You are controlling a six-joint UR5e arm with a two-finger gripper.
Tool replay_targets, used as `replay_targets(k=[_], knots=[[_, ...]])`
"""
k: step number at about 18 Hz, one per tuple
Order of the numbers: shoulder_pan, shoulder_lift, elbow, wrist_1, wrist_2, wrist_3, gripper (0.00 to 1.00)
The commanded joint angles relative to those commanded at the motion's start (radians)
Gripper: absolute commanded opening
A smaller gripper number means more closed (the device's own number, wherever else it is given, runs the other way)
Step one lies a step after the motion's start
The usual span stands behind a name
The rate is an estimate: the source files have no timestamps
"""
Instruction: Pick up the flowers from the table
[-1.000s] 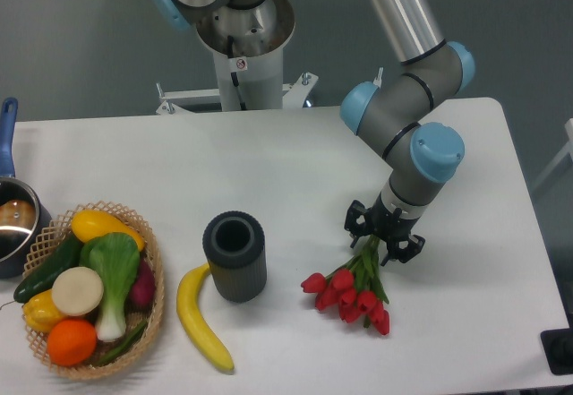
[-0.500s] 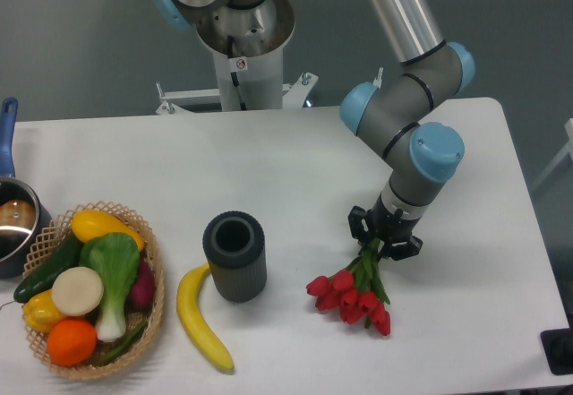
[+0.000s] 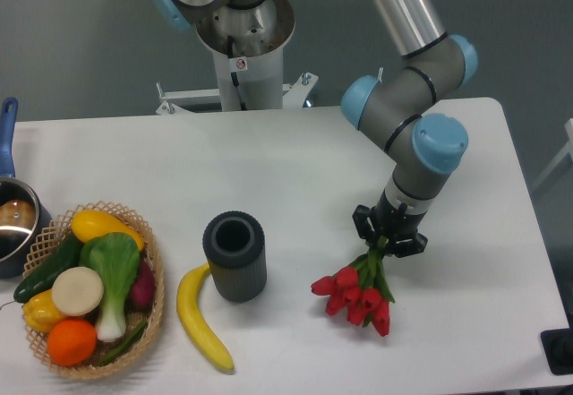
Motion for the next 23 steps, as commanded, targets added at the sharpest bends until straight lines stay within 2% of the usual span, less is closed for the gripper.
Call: replay_targets(k=[4, 9, 12, 17, 23], knots=[[0.005, 0.064, 0.035, 0.002, -0.032, -0.017, 0.27], [0.023, 0.075, 0.135, 0.002, -0.277, -0.153, 0.26], [0.047, 0.107, 0.143, 0.002, -0.373, -0.173, 0.26], [0.090, 0.118, 0.143, 0.002, -0.485, -0.175, 0.26], [0.107, 0.132, 0.127, 0.002, -0.494, -0.173, 0.26]])
